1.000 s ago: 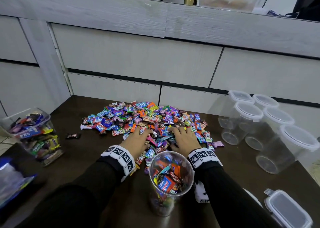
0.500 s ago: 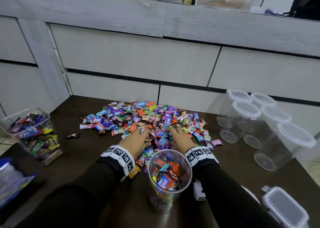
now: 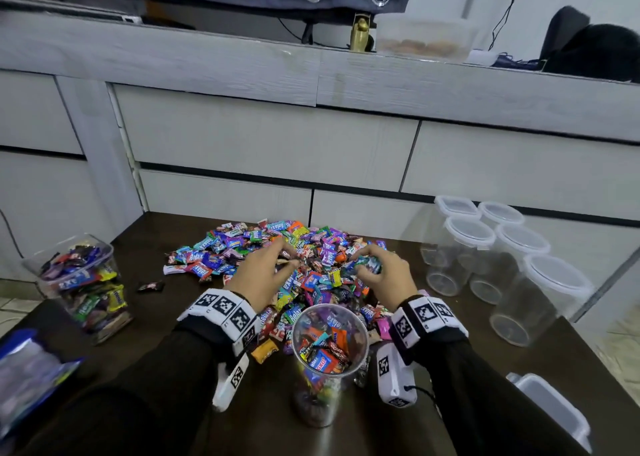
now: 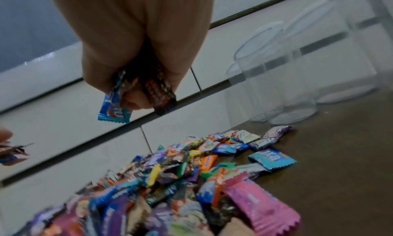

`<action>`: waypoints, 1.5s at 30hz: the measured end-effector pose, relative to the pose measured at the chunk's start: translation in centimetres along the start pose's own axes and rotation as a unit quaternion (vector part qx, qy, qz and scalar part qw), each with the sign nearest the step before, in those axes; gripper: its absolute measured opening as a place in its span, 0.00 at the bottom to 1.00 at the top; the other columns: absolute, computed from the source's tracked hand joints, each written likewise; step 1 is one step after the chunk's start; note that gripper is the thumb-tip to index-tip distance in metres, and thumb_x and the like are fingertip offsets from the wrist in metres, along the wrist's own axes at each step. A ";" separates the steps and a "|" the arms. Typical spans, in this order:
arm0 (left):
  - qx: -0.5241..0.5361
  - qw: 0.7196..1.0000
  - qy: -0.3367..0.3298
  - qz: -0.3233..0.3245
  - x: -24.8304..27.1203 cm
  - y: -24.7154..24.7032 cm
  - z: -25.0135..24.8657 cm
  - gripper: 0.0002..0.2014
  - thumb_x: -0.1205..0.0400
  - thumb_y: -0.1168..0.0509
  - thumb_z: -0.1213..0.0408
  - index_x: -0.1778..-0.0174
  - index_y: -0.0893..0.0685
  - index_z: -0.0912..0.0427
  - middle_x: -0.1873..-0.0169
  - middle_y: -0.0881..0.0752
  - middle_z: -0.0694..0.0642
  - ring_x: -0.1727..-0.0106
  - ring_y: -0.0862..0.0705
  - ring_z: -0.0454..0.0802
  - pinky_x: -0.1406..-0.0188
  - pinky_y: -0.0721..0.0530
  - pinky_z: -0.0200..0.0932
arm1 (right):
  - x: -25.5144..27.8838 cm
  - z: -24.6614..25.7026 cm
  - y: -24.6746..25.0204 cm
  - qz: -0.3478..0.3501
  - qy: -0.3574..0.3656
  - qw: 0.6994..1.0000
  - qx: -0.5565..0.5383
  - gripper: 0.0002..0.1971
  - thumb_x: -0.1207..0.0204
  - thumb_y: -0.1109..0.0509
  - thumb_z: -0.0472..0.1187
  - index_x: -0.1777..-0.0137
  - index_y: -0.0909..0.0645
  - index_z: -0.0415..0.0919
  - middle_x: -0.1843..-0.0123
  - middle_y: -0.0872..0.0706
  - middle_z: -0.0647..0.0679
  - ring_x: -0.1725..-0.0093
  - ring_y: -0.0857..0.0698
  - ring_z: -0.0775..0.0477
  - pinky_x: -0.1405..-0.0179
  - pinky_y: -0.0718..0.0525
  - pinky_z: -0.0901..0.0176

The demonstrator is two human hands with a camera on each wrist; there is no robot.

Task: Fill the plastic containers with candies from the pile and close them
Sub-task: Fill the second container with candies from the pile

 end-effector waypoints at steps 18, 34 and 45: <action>0.036 0.982 -0.184 0.009 7.2 1.5 -9.2 0.08 0.14 0.36 0.55 0.40 0.22 0.47 0.46 0.19 0.45 0.45 0.18 0.45 0.44 0.21 0.48 | 2.4 3.9 2.3 -0.062 0.033 0.990 -0.125 0.07 0.26 0.28 0.35 0.52 0.16 0.48 0.51 0.12 0.55 0.48 0.17 0.58 0.53 0.27 0.74; -0.191 0.939 -0.269 0.096 7.1 2.1 -9.7 0.23 0.25 0.54 0.40 0.44 0.25 0.49 0.58 0.14 0.49 0.59 0.17 0.53 0.62 0.19 0.50 | 2.8 3.4 2.7 -0.059 0.018 0.993 -0.103 0.07 0.25 0.28 0.37 0.52 0.16 0.52 0.45 0.12 0.51 0.57 0.19 0.56 0.54 0.25 0.61; -0.263 0.899 -0.321 0.143 5.6 2.5 -11.6 0.13 0.20 0.38 0.47 0.50 0.21 0.53 0.78 0.34 0.47 0.72 0.33 0.53 0.74 0.32 0.46 | 2.5 3.0 2.8 -0.061 0.008 0.993 -0.096 0.06 0.24 0.29 0.38 0.52 0.16 0.51 0.49 0.12 0.54 0.56 0.13 0.39 0.56 0.15 0.44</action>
Point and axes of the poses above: each hand's wrist, its own x-axis away from the middle knuckle, its own y-axis out of the back of the hand, z = x × y, the point moved 1 cm from there along -x, towards the middle knuckle
